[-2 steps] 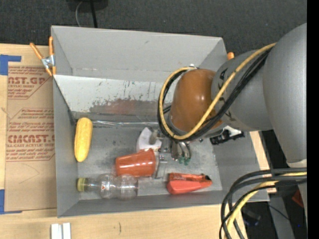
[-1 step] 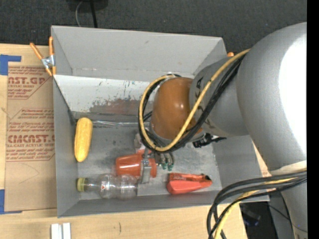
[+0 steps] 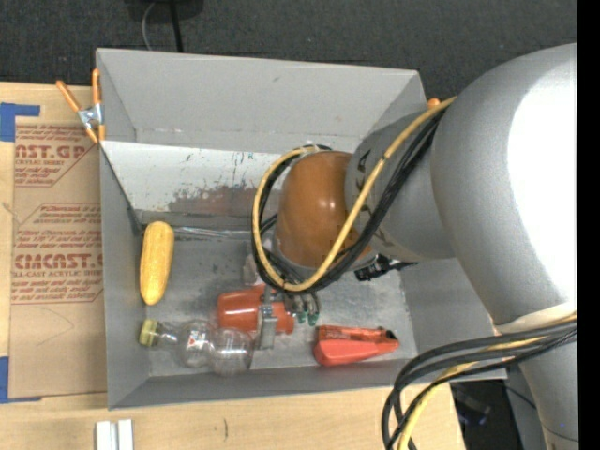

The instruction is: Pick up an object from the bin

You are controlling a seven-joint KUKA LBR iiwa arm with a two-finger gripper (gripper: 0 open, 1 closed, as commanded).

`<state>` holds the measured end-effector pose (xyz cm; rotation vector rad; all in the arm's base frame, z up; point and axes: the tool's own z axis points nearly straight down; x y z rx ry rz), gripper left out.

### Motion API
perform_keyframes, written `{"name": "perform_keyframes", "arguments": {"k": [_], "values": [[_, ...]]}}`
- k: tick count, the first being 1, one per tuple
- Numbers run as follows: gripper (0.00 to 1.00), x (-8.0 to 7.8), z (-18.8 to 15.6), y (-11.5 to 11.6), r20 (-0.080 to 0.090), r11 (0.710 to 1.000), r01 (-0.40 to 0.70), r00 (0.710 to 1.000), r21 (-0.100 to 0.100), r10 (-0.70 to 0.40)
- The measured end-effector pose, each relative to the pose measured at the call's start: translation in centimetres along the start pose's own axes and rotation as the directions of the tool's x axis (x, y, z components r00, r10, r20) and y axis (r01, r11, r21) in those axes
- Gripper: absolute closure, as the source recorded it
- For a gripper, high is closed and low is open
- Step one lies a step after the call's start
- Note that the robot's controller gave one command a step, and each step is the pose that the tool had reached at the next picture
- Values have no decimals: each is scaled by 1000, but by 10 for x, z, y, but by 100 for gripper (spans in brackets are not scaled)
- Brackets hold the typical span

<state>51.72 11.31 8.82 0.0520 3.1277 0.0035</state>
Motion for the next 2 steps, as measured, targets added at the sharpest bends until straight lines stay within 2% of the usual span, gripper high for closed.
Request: {"name": "perform_keyframes", "arguments": {"k": [1,2], "values": [[100,29,-3,0,1,994,113,994,0,-113],[100,29,-3,0,1,994,113,994,-1,-113]]}}
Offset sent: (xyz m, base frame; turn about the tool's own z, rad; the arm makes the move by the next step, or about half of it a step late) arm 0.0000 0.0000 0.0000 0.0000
